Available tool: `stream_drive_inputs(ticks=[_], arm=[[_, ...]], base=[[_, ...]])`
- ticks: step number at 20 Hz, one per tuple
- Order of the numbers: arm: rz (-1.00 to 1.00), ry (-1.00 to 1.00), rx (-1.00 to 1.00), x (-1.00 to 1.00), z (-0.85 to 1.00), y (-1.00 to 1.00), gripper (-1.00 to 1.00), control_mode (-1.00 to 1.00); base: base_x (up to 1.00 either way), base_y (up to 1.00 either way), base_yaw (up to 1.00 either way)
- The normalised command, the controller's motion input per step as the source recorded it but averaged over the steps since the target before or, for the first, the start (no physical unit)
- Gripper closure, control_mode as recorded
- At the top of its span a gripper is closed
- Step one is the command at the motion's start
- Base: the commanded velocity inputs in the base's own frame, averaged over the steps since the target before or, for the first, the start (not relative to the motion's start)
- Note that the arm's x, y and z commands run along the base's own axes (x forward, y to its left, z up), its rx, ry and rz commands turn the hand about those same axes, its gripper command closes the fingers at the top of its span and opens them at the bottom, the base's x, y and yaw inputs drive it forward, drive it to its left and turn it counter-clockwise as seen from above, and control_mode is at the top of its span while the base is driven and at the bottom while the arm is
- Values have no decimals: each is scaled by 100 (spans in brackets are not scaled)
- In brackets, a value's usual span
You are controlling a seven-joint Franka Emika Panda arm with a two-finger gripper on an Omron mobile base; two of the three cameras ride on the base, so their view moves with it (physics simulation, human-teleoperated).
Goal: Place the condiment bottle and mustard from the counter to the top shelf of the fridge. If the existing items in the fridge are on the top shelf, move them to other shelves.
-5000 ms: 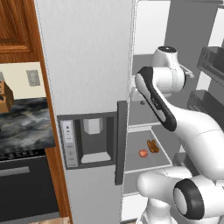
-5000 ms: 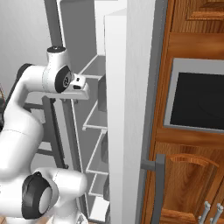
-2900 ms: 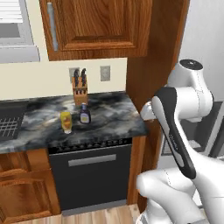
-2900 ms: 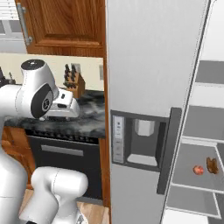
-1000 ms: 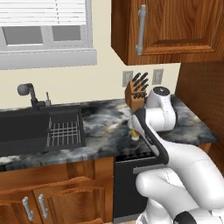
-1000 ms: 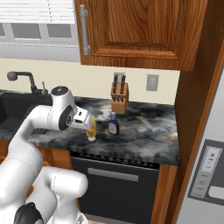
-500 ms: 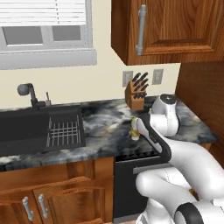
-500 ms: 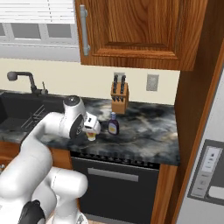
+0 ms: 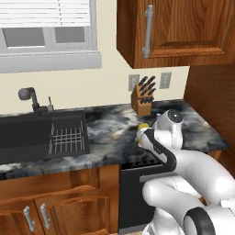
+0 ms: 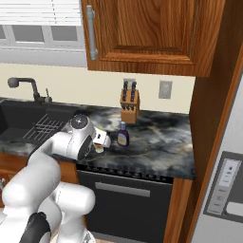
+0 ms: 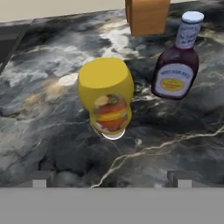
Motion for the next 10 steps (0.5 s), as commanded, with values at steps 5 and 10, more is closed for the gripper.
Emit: stream_drive_inputs(ticks=[5, 10], arm=[[0, -5, 0, 30, -9, 0, -100, -100], [0, -1, 0, 24, -1, 0, -100, -100]], base=[[0, 0, 0], [0, 0, 0]])
